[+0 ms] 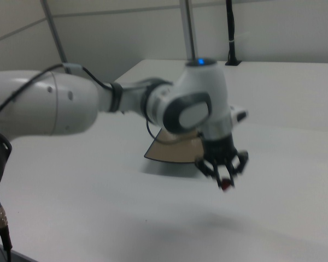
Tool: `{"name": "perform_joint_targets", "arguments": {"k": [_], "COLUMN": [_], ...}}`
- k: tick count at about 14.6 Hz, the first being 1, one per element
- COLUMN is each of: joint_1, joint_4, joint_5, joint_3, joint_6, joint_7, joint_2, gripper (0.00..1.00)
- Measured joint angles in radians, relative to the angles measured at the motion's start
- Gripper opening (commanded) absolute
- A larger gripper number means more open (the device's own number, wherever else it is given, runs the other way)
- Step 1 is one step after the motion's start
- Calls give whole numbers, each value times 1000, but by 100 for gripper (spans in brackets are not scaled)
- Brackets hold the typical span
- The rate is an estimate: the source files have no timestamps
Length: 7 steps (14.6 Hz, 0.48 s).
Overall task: Strawberries on a ceramic plate
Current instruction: 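Carry the strawberry over the ceramic plate and lower it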
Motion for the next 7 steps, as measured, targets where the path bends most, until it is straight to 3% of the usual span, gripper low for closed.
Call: {"name": "perform_joint_targets", "arguments": {"k": [3, 7], "joint_1": [57, 156], "joint_4": [86, 132], "joint_5": [84, 98], "joint_3": [20, 33], "joint_6": [-39, -37], "joint_7": [64, 225], "joint_2": [-11, -4], "gripper": [7, 7]}}
